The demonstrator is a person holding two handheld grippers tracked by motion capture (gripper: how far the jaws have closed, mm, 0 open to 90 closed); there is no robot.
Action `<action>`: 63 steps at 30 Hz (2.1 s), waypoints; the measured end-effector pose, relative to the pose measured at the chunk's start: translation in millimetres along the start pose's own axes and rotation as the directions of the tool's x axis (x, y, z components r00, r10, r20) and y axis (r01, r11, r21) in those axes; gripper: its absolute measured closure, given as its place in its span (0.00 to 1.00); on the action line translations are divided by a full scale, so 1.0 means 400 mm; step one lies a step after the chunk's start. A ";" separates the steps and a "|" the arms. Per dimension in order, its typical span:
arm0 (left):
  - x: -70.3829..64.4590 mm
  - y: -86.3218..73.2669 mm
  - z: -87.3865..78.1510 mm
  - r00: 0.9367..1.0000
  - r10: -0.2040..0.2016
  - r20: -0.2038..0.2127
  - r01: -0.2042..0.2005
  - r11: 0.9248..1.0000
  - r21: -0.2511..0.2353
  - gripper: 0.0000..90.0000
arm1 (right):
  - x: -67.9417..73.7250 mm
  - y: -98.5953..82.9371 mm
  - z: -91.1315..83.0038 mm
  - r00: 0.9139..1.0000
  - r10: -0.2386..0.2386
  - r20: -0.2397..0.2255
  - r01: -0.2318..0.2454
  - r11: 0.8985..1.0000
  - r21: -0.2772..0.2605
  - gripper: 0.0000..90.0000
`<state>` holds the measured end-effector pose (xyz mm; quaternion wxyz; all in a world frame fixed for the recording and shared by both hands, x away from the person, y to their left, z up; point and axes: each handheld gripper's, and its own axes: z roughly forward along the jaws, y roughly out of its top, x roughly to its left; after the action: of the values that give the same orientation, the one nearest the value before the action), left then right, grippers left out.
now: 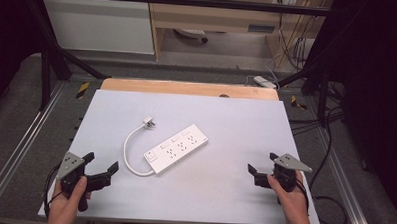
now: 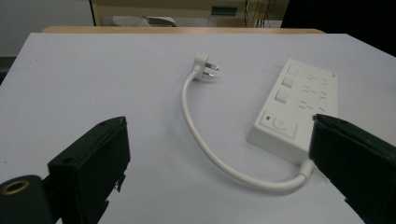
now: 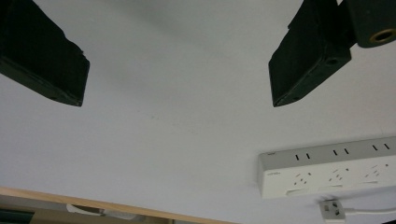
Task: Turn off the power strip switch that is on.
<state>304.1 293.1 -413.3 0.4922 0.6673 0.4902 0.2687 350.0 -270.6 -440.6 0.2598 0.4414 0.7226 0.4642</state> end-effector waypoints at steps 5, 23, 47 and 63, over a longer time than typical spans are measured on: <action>-0.002 0.000 0.000 1.000 0.018 -0.003 -0.018 1.000 0.010 0.06 | -0.004 -0.006 0.002 1.000 0.026 0.005 -0.026 0.999 0.022 0.07; -0.005 0.000 0.000 1.000 0.023 -0.008 -0.023 1.000 0.006 0.06 | 0.002 0.009 -0.016 0.998 0.054 -0.030 -0.055 0.997 -0.059 0.06; -0.002 -0.006 0.009 1.000 0.012 0.016 -0.013 0.999 0.035 0.06 | 0.023 0.070 -0.033 0.996 0.052 -0.068 -0.059 0.992 -0.111 0.03; -0.003 -0.010 0.012 1.000 0.013 0.022 -0.014 0.999 0.050 0.06 | 0.057 0.118 -0.010 0.993 0.068 -0.100 -0.075 0.995 -0.069 0.06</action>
<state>306.1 290.2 -418.5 0.4787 0.6855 0.4869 0.2527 354.7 -243.9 -395.4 0.2232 0.4340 0.7008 0.5203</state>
